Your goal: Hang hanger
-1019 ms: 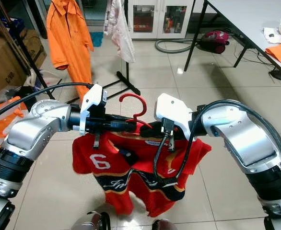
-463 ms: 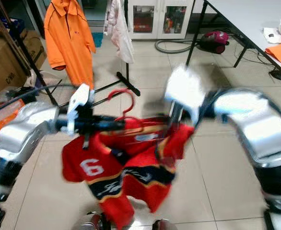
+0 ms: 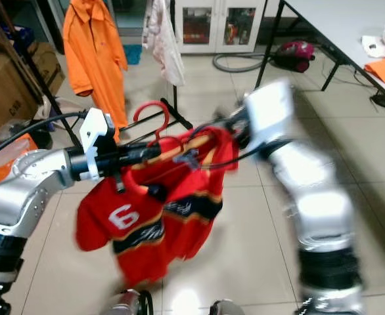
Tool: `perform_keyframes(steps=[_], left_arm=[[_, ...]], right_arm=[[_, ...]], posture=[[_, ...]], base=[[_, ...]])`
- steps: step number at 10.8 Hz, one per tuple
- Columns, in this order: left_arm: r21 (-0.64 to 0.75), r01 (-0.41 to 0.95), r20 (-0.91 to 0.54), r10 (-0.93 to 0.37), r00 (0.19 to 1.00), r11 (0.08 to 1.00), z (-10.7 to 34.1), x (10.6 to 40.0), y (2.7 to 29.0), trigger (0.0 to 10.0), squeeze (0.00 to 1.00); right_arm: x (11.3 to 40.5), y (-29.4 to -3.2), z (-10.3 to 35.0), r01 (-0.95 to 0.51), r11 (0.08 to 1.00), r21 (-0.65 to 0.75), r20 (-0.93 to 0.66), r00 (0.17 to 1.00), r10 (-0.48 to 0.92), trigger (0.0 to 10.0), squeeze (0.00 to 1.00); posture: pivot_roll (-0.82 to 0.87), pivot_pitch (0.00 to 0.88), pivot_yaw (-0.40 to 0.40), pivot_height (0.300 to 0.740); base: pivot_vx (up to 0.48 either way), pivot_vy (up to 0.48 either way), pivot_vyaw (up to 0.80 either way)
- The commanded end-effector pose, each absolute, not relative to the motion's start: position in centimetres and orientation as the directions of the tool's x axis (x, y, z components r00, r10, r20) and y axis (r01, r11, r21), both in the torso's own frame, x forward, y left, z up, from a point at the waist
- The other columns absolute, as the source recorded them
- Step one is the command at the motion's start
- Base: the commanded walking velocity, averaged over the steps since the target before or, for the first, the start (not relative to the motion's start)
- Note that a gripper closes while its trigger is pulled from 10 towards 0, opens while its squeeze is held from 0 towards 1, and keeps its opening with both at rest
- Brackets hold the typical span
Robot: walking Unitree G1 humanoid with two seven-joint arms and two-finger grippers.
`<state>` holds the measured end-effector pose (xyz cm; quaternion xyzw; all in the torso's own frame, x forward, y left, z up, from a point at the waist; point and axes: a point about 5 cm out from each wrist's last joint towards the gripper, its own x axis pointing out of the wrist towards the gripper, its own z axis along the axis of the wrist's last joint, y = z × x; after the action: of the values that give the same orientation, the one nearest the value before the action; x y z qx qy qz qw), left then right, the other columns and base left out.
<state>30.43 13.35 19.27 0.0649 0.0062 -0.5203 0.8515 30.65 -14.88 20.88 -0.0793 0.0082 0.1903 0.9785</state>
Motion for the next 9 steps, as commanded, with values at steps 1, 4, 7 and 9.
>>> perform_keyframes(steps=[1,4,7,9], left_arm=[[0.124,0.88,-0.025,-0.885,0.465,0.459,20.3,30.2,13.4,0.0,0.0],[0.131,0.852,-0.019,-0.858,0.513,0.506,20.7,30.5,13.7,0.0,0.0],[0.12,0.829,-0.029,-0.833,0.552,0.546,20.5,31.0,14.5,0.0,0.0],[0.109,0.835,-0.007,-0.84,0.543,0.539,20.9,30.9,14.3,0.0,0.0]], right_arm=[[30.8,-14.9,20.9,-0.332,0.929,-0.164,-0.036,0.943,0.331,10.0,1.0],[30.9,-13.3,20.4,-0.203,0.978,-0.041,0.006,0.979,0.203,10.0,0.0],[29.9,-13.7,21.1,-0.279,0.958,-0.057,0.021,0.959,0.281,10.0,0.0],[28.6,-12.8,19.2,-0.389,0.921,-0.037,-0.038,0.921,0.388,10.0,0.0]], posture=[[-0.05,0.09,0.058,0.74],[-0.04,0.095,0.053,0.74],[-0.05,0.096,0.057,0.74],[-0.05,0.098,0.056,0.74]], base=[[0.0,0.0,0.0],[0.0,0.0,0.0],[0.0,0.0,0.0],[0.0,0.0,0.0]])
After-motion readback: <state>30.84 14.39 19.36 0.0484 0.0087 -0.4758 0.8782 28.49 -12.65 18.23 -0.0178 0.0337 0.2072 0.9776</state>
